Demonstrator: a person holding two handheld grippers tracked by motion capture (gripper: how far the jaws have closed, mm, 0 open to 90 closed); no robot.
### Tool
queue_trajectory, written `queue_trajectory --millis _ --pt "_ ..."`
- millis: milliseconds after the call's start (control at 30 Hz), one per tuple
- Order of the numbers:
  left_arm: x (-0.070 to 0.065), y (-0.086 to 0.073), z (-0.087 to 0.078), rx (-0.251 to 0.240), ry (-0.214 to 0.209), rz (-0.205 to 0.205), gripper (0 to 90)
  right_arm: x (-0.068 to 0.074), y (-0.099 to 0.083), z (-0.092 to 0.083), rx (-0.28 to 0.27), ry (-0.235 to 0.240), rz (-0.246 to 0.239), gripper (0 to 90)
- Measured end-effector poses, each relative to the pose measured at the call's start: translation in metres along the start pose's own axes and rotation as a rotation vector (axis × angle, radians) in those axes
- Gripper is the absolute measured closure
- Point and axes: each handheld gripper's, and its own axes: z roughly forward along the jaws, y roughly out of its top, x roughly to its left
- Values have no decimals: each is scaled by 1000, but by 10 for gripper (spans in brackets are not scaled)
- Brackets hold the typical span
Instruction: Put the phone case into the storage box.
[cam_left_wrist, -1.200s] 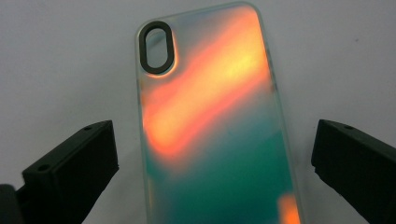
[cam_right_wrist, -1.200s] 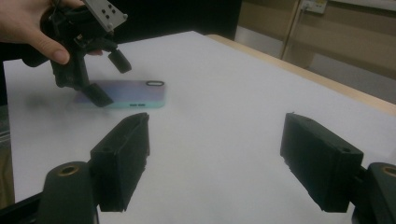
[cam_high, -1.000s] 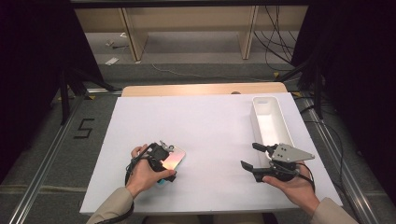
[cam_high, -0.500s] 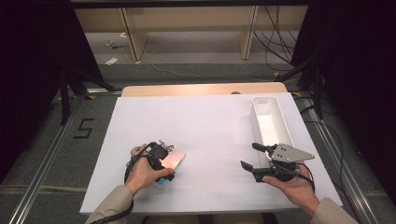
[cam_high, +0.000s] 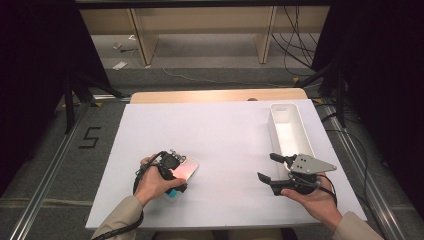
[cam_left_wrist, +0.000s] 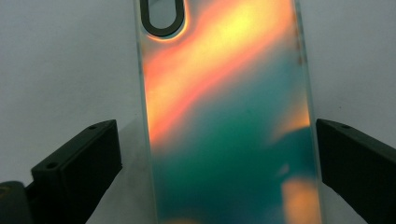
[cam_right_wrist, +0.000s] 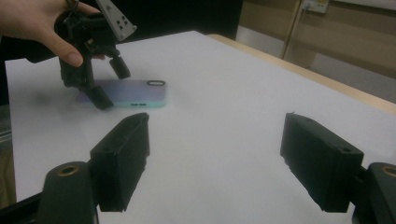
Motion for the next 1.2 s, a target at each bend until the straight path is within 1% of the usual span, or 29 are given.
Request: queue_trajectory --millis 167,233,367,500,533,567,633,767,1200 --pt "2 1 0 16 -12 -6 28 0 0 0 -2 0 -2 245" --pt "2 1 0 18 -25 -28 39 1 0 0 -1 1 -5 245" --pt "2 1 0 21 -25 -32 45 1 0 0 -3 3 -4 245" --pt "2 2 -1 36 -22 -32 59 1 1 0 -2 1 -6 245" --pt "1 3 -1 35 -20 -37 68 1 0 0 -1 2 -8 245" --pt "1 3 -2 43 -21 -31 78 1 0 0 -1 2 -9 245" --pt "-1 3 -3 47 -20 -33 108 1 0 0 -1 1 -6 245" --pt "-2 4 -4 47 -21 -46 149 1 0 0 -2 2 -8 244" --pt "-2 3 -4 44 -21 -58 159 1 1 0 -3 2 -9 244"
